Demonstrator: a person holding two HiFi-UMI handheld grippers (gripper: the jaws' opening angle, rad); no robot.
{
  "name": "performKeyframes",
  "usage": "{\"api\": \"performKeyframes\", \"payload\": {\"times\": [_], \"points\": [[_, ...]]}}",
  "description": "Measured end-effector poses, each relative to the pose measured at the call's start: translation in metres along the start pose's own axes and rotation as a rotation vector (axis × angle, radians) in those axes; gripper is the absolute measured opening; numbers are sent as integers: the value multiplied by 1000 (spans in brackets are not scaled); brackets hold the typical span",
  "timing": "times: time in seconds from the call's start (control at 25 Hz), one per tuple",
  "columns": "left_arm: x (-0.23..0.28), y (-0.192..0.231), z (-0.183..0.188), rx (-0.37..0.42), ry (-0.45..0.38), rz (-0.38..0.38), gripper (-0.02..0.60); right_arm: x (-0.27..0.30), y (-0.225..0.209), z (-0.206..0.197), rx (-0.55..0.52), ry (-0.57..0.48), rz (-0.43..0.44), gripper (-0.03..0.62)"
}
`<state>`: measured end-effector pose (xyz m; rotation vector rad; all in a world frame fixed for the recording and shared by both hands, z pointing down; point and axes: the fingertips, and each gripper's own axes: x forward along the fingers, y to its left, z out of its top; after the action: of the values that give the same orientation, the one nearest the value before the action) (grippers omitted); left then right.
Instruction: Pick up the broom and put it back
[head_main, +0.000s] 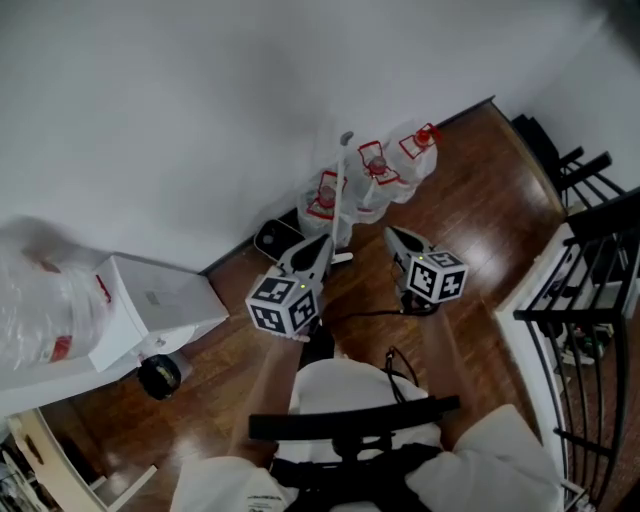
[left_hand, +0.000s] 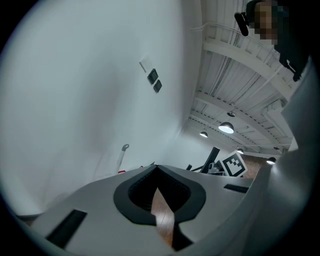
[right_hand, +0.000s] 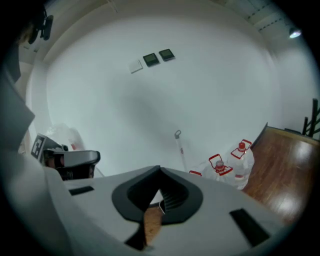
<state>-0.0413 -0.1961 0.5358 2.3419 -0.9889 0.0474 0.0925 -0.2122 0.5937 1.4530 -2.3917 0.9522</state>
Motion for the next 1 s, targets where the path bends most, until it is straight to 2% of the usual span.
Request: {"api": "performKeyframes", "payload": {"times": [0.28, 0.44, 0.56, 0.8, 1.0], "points": [[-19, -133, -76, 53, -31, -29, -14, -158, -3, -43, 9, -118, 44, 6], [-47, -208, -122, 73, -48, 18, -14, -255, -13, -70, 3, -159, 66, 6], [-65, -250, -141, 86, -44, 54, -14, -307, -17, -84, 4, -169, 77, 6], [-96, -318, -159, 121, -46, 54, -14, -369, -1, -102, 9, -188, 126, 6], [-122, -332, -166, 130, -44, 49, -14, -382, 30, -111, 6, -209, 153, 6]]}}
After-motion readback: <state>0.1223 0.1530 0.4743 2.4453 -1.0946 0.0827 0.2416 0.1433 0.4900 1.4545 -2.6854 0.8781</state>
